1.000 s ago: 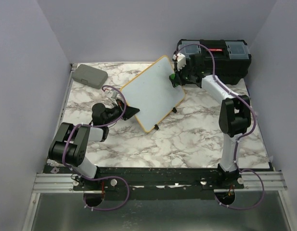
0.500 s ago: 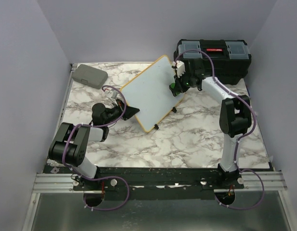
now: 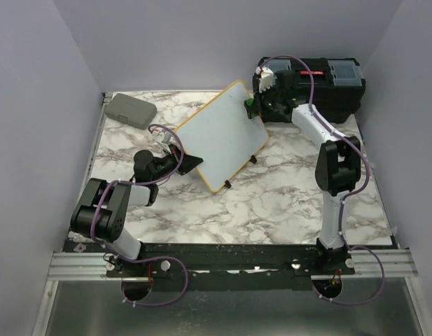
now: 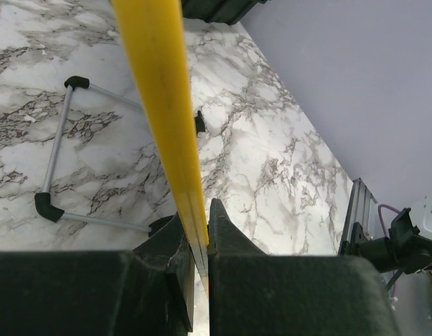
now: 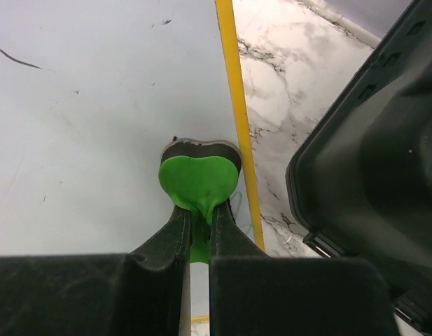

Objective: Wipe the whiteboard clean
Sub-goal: Erase the whiteboard at the whiteboard stand.

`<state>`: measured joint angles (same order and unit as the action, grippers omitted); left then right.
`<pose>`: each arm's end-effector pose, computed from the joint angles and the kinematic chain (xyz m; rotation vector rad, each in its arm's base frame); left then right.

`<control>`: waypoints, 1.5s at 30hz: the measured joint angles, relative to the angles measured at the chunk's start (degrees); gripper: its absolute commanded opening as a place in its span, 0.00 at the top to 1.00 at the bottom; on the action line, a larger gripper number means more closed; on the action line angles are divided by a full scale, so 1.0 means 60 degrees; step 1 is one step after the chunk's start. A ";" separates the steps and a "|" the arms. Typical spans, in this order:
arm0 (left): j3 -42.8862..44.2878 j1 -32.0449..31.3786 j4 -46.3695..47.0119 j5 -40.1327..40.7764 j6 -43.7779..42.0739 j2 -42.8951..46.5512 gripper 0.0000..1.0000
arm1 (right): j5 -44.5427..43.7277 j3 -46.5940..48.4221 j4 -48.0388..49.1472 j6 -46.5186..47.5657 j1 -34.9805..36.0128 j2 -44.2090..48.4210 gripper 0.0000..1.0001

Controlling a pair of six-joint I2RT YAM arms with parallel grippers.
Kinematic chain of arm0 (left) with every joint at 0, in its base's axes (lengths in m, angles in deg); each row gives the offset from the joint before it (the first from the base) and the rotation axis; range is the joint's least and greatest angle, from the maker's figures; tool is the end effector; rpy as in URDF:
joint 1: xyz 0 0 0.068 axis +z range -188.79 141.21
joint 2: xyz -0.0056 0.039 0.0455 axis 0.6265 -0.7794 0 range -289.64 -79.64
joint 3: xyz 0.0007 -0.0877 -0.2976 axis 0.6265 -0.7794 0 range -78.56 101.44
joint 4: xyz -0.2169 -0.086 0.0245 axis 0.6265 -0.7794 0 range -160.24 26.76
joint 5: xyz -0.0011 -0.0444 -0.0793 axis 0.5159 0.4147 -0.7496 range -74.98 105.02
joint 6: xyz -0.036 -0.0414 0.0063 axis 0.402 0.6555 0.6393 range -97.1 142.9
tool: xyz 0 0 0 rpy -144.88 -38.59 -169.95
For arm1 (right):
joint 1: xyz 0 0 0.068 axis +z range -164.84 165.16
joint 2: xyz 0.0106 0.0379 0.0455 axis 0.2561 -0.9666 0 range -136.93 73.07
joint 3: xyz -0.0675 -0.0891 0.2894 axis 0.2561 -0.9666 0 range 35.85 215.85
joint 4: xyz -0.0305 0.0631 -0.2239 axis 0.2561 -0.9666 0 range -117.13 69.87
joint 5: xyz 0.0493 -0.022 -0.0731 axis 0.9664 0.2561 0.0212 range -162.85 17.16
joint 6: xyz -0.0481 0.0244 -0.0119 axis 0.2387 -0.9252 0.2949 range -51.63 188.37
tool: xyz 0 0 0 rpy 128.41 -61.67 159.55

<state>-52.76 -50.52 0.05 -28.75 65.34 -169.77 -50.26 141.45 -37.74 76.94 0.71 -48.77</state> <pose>0.2587 -0.0802 0.2455 0.1885 1.7433 -1.3126 0.4721 0.1464 0.3071 -0.6699 2.0444 0.4959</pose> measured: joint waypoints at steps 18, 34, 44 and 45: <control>0.0004 0.0007 0.0004 0.0000 0.0040 0.0000 1.00 | 0.0688 -0.1923 -0.0787 0.2517 -0.0117 0.0576 0.99; 0.0004 0.0015 -0.0022 0.0004 0.0000 0.0000 1.00 | 0.0066 -0.1308 0.0477 -0.0047 -0.0036 0.0423 0.99; 0.0004 0.0015 -0.0066 -0.0004 -0.0007 0.0000 1.00 | -0.0878 -0.1126 0.1293 -0.0168 0.0000 0.0390 0.99; 0.0004 0.0015 -0.0066 -0.0004 -0.0007 0.0000 1.00 | -0.0969 -0.1126 0.1290 -0.0149 -0.0004 0.0379 0.99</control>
<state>-52.74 -50.43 -0.34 -28.77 65.29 -169.77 -56.07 134.69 -30.00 76.05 0.69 -46.50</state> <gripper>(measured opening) 0.041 0.076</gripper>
